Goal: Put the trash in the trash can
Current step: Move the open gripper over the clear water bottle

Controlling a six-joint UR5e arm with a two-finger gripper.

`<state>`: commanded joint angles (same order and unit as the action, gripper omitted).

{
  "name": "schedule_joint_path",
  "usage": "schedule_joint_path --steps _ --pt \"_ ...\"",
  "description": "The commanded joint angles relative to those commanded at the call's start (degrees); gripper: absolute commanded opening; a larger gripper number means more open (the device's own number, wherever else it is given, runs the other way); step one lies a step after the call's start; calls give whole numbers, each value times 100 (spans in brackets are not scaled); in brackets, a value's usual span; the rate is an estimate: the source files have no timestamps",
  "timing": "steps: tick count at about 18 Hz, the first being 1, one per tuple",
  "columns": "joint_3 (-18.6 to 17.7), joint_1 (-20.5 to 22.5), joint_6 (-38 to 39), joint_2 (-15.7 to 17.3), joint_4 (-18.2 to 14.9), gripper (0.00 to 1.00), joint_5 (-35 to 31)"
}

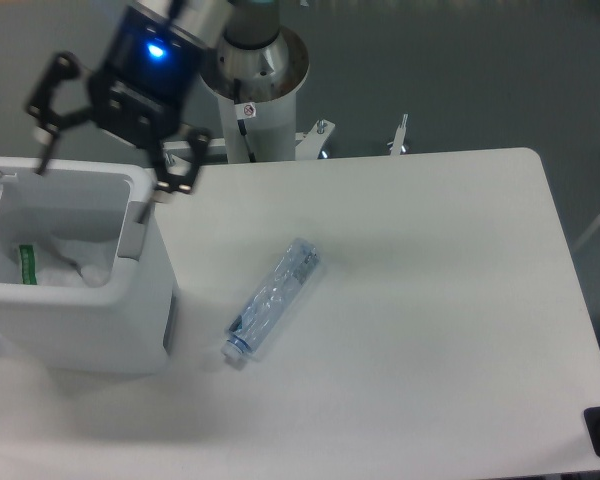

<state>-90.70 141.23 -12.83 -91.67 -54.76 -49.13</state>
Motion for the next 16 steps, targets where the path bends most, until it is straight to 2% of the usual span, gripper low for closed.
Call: schedule_joint_path --steps 2,5,11,13,16 --pt "-18 212 -36 -44 0 100 0" --pt "-36 326 -36 -342 0 100 0" --pt "34 371 -53 -1150 0 100 -166" --pt "8 371 -219 -1396 -9 100 -543" --pt "-44 344 -624 -1494 -35 100 -1325"
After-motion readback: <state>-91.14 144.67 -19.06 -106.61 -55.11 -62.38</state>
